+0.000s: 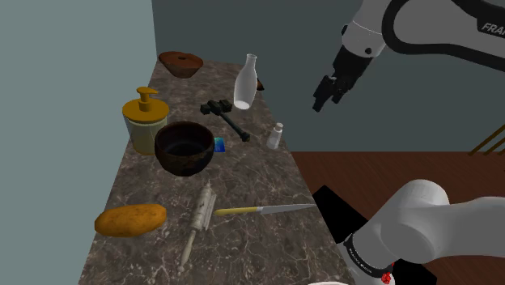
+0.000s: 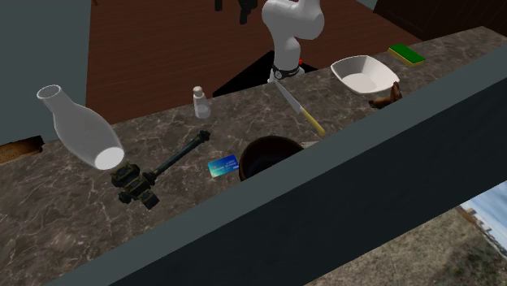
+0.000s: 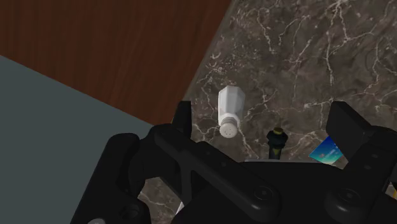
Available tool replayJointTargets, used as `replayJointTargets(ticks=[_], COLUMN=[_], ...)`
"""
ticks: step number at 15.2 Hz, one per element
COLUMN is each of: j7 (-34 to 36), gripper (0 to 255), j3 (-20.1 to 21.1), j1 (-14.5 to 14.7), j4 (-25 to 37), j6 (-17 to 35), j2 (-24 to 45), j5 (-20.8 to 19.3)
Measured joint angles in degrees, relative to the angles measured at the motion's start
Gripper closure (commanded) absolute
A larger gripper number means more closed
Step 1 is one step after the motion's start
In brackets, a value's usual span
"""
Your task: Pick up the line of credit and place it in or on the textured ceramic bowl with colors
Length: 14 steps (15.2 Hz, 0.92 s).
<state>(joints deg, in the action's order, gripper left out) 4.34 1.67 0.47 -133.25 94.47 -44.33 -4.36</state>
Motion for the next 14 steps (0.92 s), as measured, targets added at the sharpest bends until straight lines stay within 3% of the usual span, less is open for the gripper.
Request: replayJointTargets(ticks=[3,14], j7=[1.89,18.78], gripper=[0,0], j3=[0.98,9.43], j1=[-0.05,-1.32], j4=[-1.08,-0.08], j6=[2.08,18.15], j2=[1.08,18.22], j5=[0.55,2.73])
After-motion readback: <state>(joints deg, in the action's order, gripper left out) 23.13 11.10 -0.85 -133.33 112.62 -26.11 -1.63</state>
